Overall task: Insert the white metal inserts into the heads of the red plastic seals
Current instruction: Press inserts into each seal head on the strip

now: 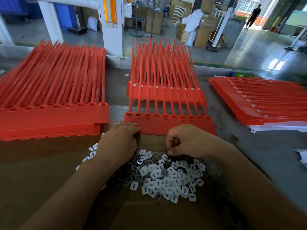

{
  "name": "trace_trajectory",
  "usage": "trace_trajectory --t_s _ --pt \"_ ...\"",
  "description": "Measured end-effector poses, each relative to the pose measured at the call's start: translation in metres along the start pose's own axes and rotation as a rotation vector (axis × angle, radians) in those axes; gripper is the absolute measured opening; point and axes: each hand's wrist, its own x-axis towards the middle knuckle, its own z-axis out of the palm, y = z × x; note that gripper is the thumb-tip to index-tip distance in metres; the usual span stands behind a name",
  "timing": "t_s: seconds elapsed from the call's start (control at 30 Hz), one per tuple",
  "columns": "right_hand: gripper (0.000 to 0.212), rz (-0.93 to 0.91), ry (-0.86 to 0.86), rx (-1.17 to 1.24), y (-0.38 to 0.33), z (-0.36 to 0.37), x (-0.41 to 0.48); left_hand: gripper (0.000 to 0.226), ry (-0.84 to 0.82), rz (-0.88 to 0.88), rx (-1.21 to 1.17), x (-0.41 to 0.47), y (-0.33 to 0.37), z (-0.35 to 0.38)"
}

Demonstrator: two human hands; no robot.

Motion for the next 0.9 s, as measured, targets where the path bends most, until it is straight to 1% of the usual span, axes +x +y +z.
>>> trace_trajectory --t_s 0.07,0.17,0.37,0.47,0.57,0.63,0.73,0.8,0.9 --pt "0.017 -0.01 0.024 0.058 0.0 -0.001 -0.001 0.044 -0.001 0.004 0.004 0.001 0.0 0.0" --pt "0.02 -0.046 0.08 0.068 -0.001 -0.003 0.002 0.044 -0.001 0.003 0.009 0.0 0.0 0.0" --pt "0.017 -0.053 0.33 0.193 -0.006 0.0 0.018 0.045 -0.013 -0.004 0.009 0.001 0.002 -0.001" --pt "0.013 -0.014 0.407 0.279 -0.005 -0.001 0.033 0.045 -0.008 0.003 0.004 0.001 0.001 -0.001" --pt "0.019 0.04 0.462 0.313 -0.004 -0.002 0.048 0.044 -0.002 -0.001 -0.005 0.001 0.001 -0.001" --pt "0.019 0.051 0.512 0.335 -0.005 -0.002 0.058 0.043 -0.001 -0.005 -0.014 0.0 0.001 -0.001" --pt "0.015 0.062 0.579 0.361 -0.009 -0.001 0.069 0.041 0.006 0.004 -0.016 0.0 0.002 -0.002" --pt "0.008 0.06 0.6 0.316 -0.011 0.0 0.075 0.04 0.012 0.004 -0.016 0.0 0.002 -0.002" --pt "0.009 0.068 0.63 0.27 -0.01 0.004 0.081 0.039 0.016 0.003 -0.014 0.0 0.002 -0.002"
